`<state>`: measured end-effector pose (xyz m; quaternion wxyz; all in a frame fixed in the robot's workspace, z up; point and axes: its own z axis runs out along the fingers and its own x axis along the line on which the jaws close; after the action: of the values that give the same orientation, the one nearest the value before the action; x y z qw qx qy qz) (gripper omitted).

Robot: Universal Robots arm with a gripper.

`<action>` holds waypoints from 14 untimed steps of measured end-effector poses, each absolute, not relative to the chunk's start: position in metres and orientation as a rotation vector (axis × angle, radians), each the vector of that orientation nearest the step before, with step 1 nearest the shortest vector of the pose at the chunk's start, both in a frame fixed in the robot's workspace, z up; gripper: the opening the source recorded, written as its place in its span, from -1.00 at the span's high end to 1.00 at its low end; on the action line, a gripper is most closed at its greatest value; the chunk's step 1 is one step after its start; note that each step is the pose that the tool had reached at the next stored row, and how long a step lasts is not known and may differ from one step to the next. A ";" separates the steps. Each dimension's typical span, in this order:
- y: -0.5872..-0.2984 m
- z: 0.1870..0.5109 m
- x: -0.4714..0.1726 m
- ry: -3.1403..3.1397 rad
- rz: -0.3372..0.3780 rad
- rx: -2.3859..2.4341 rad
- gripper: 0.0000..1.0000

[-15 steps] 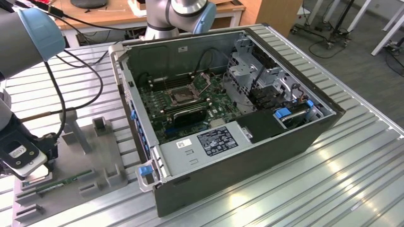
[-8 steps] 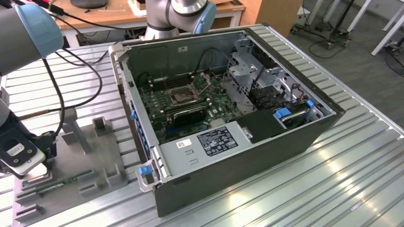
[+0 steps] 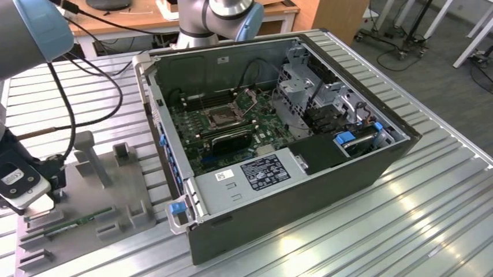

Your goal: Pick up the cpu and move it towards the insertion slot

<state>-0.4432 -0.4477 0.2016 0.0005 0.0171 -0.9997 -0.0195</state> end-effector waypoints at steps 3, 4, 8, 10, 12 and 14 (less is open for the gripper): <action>-0.448 0.207 -0.443 -3.139 -0.061 0.054 -0.09; -0.448 0.208 -0.443 -3.139 -0.061 0.054 -0.09; -0.448 0.211 -0.443 -3.140 -0.061 0.054 -0.09; -0.448 0.212 -0.443 -3.139 -0.061 0.054 -0.09; -0.448 0.212 -0.443 -3.139 -0.061 0.054 -0.09; -0.448 0.213 -0.443 -3.139 -0.061 0.054 -0.09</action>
<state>-0.4432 -0.4477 0.2126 0.0006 0.0171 -0.9997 -0.0194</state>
